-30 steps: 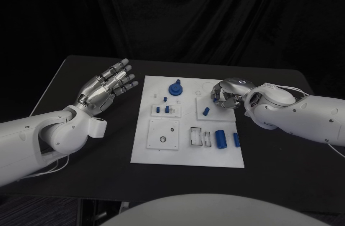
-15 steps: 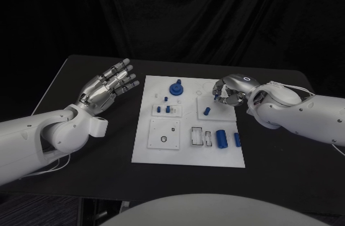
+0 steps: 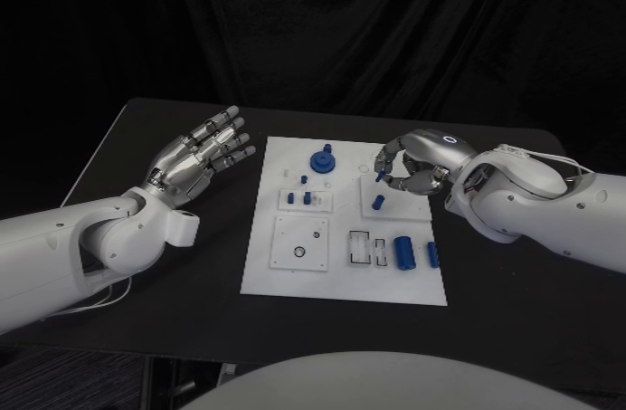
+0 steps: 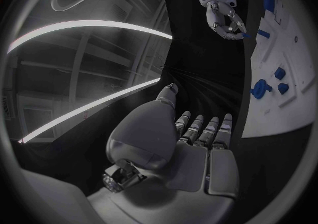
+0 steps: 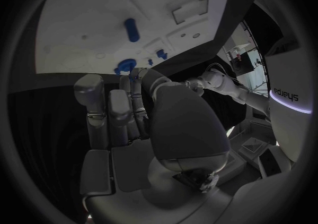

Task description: Assemble the parts on the task board

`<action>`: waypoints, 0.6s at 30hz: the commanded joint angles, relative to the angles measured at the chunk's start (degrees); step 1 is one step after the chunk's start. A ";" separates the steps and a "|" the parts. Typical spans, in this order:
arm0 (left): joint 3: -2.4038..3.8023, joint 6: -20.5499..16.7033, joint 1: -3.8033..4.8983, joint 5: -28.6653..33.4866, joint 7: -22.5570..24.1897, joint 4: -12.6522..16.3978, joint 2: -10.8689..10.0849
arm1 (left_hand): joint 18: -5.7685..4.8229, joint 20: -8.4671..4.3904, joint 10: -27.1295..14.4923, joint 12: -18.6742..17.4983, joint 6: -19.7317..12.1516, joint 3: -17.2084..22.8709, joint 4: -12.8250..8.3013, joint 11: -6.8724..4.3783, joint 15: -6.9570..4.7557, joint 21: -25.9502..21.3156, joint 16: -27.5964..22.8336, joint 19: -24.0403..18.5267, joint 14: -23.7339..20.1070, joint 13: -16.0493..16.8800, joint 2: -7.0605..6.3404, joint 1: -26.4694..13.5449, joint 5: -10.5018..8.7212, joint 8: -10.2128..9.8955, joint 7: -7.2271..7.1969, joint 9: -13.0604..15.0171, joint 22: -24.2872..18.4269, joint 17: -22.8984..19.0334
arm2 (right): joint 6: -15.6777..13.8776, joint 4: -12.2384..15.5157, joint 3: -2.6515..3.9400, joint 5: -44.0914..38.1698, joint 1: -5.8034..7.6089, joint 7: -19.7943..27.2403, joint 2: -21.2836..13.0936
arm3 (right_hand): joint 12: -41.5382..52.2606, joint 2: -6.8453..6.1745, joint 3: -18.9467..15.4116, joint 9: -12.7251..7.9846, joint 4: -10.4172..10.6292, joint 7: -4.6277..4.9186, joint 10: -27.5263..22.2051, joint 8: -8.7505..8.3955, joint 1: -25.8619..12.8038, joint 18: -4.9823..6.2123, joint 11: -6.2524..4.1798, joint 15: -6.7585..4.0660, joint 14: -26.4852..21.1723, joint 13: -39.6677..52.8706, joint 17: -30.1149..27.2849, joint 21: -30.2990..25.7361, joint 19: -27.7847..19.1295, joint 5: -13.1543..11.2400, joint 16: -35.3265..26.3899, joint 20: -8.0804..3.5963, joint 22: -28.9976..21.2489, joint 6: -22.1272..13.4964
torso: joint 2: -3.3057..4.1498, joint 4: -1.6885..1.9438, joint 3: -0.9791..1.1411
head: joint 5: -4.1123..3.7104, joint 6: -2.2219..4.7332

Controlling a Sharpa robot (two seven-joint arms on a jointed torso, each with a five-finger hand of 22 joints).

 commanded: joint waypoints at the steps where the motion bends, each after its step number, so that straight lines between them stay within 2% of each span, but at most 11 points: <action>1: 0.05 0.71 -0.11 0.17 5.36 0.07 0.13 | -0.57 -0.04 -0.08 0.40 -0.04 -0.06 -0.37 0.41 0.39 0.30 0.18 0.42 0.06 0.10 0.40 0.06 0.36 -0.13 0.49 0.08 0.11 0.05 | 1.51 2.56 -0.13 0.17 0.01 -0.68 0.48 | -0.43 -0.10 -0.13 0.04 0.13 -0.45 0.37 0.07 -0.51 -0.63 -0.05 -0.01 0.65 -0.09 0.80 0.85 0.80 -0.26 0.67 -0.04 6.02 0.05 | 0.02 -0.03 -0.02 | 0.34 -0.01; 4: 0.05 0.68 -0.13 0.17 5.31 0.11 0.15 | -0.57 -0.03 -0.07 0.40 0.00 -0.04 -0.39 0.42 0.39 0.31 0.19 0.44 0.07 0.10 0.40 0.05 0.36 -0.12 0.49 0.08 0.13 0.05 | 2.18 4.49 -0.26 0.18 -0.30 -0.07 1.53 | -0.56 -0.10 -0.12 0.05 0.12 -0.46 0.37 0.03 -0.48 -0.65 -0.05 -0.02 0.82 -0.13 1.05 1.05 0.93 -0.26 0.90 -0.06 6.06 0.03 | 0.01 -0.14 0.03 | 0.76 -0.01; 8: 0.05 0.64 -0.15 0.17 5.26 0.12 0.18 | -0.57 -0.03 -0.07 0.40 0.00 -0.04 -0.39 0.42 0.39 0.31 0.19 0.44 0.07 0.10 0.40 0.05 0.36 -0.12 0.49 0.08 0.13 0.05 | 2.87 5.18 -0.33 0.01 -0.87 0.66 3.42 | -0.68 -0.10 -0.06 0.06 0.02 -0.48 0.42 0.01 -0.34 -0.67 -0.08 -0.04 0.97 -0.16 1.32 1.25 1.05 -0.27 1.15 -0.08 6.10 0.05 | 0.04 -0.21 0.06 | 1.28 -0.01; 13: 0.05 0.64 -0.17 0.17 5.19 0.11 0.42 | -0.57 -0.03 -0.07 0.40 0.00 -0.04 -0.39 0.42 0.39 0.31 0.19 0.44 0.07 0.10 0.40 0.05 0.36 -0.12 0.49 0.08 0.13 0.05 | 3.65 4.32 -0.36 -0.49 -2.06 1.49 6.29 | -0.90 -0.14 -0.05 0.14 -0.20 -0.51 0.80 0.05 -0.07 -0.70 -0.14 -0.08 1.12 -0.19 1.66 1.55 1.23 -1.17 1.49 -0.12 6.12 0.33 | 0.07 -0.13 0.14 | 1.75 -0.01; 18: 0.05 0.66 -0.19 0.17 5.13 0.09 0.56 | -0.60 -0.03 -0.07 0.41 0.02 -0.01 -0.42 0.44 0.40 0.33 0.22 0.48 0.08 0.10 0.40 0.03 0.35 -0.12 0.50 0.09 0.16 0.06 | 4.19 2.58 -0.37 -1.39 -3.14 2.01 8.88 | -1.10 -0.15 -0.07 0.18 -0.36 -0.57 1.19 0.07 0.15 -0.73 -0.21 -0.13 1.19 -0.24 1.88 1.89 1.35 -2.10 1.71 -0.17 6.16 0.65 | 0.00 -0.01 0.06 | 1.92 -0.01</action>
